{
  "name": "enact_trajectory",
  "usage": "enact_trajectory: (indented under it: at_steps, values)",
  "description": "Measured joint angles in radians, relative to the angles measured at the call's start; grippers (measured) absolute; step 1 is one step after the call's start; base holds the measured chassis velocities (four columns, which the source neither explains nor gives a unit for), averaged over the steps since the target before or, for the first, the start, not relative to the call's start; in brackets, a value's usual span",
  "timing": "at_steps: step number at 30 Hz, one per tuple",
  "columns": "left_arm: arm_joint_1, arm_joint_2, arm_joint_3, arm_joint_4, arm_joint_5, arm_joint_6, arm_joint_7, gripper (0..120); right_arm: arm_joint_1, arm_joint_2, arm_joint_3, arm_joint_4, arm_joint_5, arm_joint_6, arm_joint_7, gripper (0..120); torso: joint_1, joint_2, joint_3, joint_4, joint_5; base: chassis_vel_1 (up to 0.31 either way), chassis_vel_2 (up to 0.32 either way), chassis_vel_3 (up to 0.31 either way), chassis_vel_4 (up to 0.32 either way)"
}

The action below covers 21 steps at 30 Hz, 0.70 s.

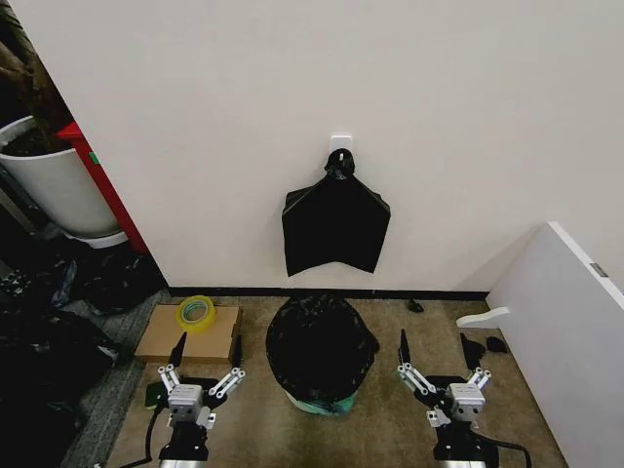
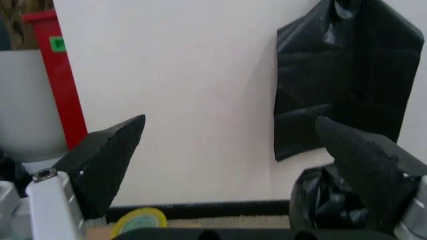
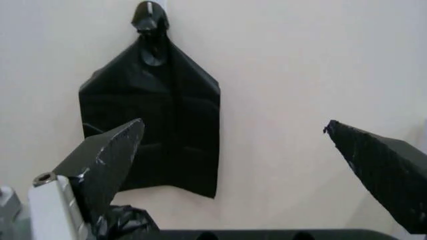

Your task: Place the garbage bag over the trash bin.

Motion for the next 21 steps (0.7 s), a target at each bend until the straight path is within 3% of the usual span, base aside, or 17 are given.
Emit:
enact_trajectory:
  at_steps: [21]
  values:
    - [0.001, 0.01, 0.007, -0.021, 0.044, 0.004, -0.017, 100, 0.033, 0.038, -0.047, -0.017, -0.057, -0.036, -0.001, 100, 0.0, 0.0, 0.0, -0.0001, -0.0001, 0.0, 0.0, 0.0, 0.0]
